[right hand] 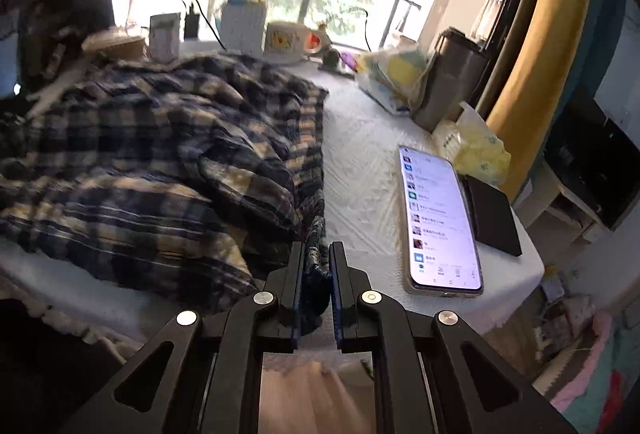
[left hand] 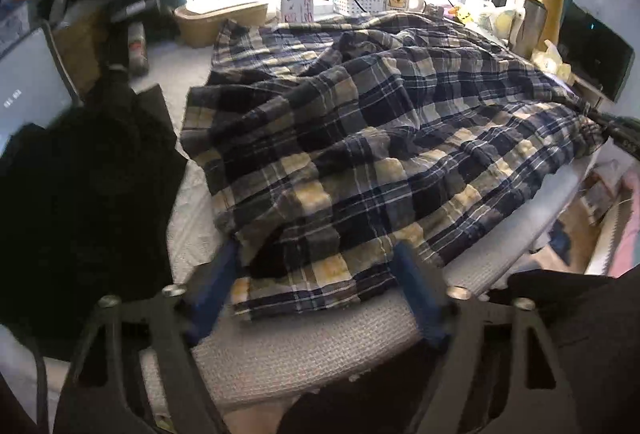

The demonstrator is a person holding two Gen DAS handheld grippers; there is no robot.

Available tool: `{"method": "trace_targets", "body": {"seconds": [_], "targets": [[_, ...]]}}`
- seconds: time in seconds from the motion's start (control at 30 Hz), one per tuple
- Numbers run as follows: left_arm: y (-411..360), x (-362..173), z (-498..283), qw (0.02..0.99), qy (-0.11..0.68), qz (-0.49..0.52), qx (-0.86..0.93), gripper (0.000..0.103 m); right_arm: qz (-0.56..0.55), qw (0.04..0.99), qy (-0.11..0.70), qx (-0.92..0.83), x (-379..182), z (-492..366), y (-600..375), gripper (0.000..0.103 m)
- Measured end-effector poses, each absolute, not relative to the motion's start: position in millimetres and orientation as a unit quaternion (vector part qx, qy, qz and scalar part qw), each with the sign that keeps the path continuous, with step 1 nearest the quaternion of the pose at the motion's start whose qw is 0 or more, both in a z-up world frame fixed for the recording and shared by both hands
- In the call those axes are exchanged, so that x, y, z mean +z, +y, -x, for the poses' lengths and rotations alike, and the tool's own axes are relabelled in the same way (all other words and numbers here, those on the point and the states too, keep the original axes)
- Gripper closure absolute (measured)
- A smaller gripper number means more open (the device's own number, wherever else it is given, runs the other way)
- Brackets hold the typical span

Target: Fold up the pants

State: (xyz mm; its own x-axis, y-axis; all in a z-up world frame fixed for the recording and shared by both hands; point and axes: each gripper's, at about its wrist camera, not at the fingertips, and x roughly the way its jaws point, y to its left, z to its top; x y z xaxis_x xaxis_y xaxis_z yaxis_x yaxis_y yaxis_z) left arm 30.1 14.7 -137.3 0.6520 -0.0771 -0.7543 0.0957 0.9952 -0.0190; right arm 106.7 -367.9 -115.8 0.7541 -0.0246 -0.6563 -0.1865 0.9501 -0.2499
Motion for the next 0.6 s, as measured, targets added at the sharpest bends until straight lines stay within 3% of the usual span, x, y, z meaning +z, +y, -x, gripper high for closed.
{"method": "trace_targets", "body": {"seconds": [0.03, 0.07, 0.1, 0.13, 0.5, 0.57, 0.6], "targets": [[17.1, -135.7, -29.1, 0.910, 0.413, -0.006, -0.047, 0.073, 0.149, 0.926, 0.344, 0.048, -114.9, -104.1, -367.5, 0.069], [21.6, -134.1, -28.6, 0.908, 0.415, 0.003, -0.046, 0.083, 0.147, 0.927, 0.342, 0.052, -114.4, -100.9, -367.1, 0.048], [26.0, -133.8, -27.9, 0.907, 0.419, 0.012, -0.047, 0.095, 0.141, 0.928, 0.340, 0.059, -114.2, -96.8, -366.4, 0.038], [29.6, -134.0, -26.5, 0.907, 0.419, 0.020, -0.049, 0.096, 0.138, 0.929, 0.337, 0.066, -114.3, -93.0, -366.2, 0.024], [32.8, -114.7, 14.4, 0.902, 0.424, 0.035, -0.077, 0.097, 0.157, 0.930, 0.308, 0.122, -131.8, -55.2, -338.2, 0.023], [38.2, -112.1, 20.3, 0.904, 0.418, 0.047, -0.075, 0.089, 0.162, 0.929, 0.306, 0.128, -135.7, -56.2, -329.2, 0.023], [39.1, -111.6, 22.9, 0.905, 0.415, 0.051, -0.073, 0.070, 0.164, 0.929, 0.304, 0.129, -137.2, -56.0, -325.8, 0.023]]}}
